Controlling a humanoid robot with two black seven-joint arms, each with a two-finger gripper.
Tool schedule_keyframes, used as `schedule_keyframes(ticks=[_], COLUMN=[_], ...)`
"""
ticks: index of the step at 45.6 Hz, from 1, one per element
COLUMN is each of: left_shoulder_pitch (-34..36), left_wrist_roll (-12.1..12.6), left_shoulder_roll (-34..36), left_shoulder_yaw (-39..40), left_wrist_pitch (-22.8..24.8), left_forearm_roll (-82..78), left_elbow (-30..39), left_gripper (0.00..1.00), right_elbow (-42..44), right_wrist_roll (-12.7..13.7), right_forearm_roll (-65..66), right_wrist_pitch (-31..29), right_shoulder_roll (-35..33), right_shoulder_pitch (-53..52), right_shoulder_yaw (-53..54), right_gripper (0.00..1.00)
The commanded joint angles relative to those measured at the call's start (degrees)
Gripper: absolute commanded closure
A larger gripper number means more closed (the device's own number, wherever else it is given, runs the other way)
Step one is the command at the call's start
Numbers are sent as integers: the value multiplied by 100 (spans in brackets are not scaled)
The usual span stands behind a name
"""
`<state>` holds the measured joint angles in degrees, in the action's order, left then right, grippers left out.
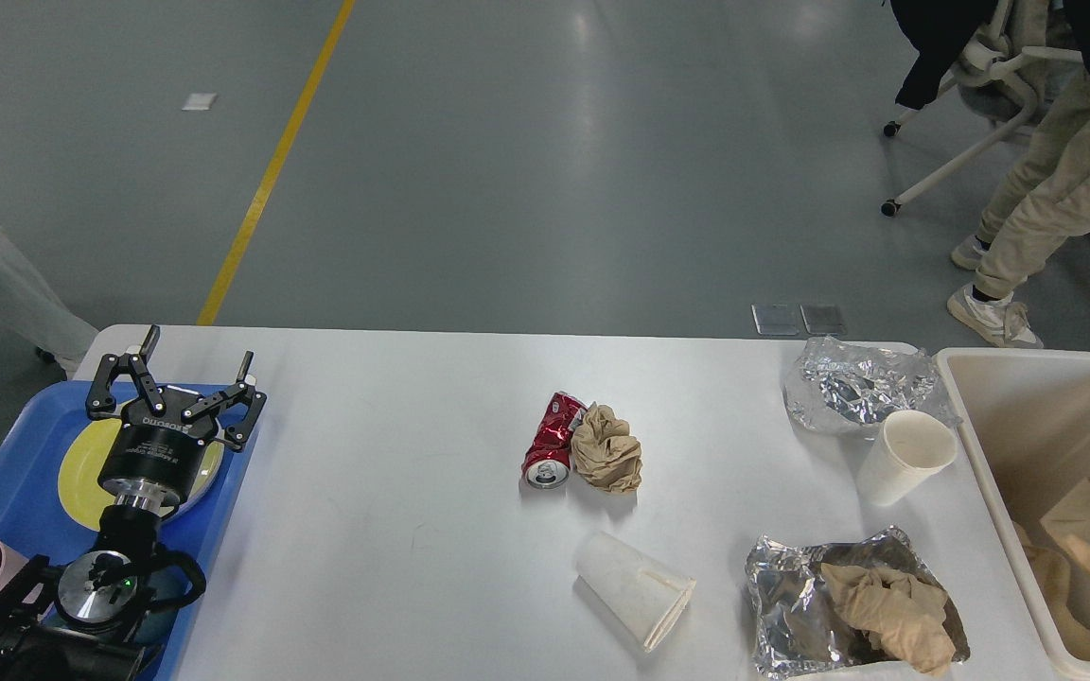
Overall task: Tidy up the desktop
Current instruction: 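Raise the right gripper out of the white bin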
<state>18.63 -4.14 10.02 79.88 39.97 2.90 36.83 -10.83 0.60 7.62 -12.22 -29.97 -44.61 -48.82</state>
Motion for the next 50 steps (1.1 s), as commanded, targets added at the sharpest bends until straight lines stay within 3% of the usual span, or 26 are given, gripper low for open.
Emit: schedule_keyframes(ticks=[1,13,38,39,40,41,42,50], left_shoulder_pitch=[0,0,0,0,0,0,0,0], left_wrist_roll=[1,1,-7,-8,1,1,1,1], left_shoulder_roll=[0,0,0,0,0,0,0,0], left_shoulder_yaw=[1,1,1,1,1,1,1,1], left_wrist_pitch=[2,2,-6,2,2,2,2,2], left_forearm_roll=[0,0,0,0,0,0,0,0], left_elbow=[0,0,0,0,0,0,0,0], left_gripper=[4,3,3,3,4,4,4,3], right_elbow=[704,802,767,784,793,802,802,731], right_wrist_roll=[2,2,-7,-7,-7,-7,-7,-7], right_forearm_roll=[-76,-85,-76,-76,-85,-85,-85,-76], right_wrist_pitch=[790,1169,1178,1187,1231,1301,1388,1547], right_shoulder_roll=[509,676,826,826,826,826,826,826], right_shoulder_pitch=[786,1279,1605,1605,1605,1605,1605,1605], right_shoulder_yaw=[40,66,198,198,224,224,224,233], right_gripper=[100,100,98,81,34,12,0,0])
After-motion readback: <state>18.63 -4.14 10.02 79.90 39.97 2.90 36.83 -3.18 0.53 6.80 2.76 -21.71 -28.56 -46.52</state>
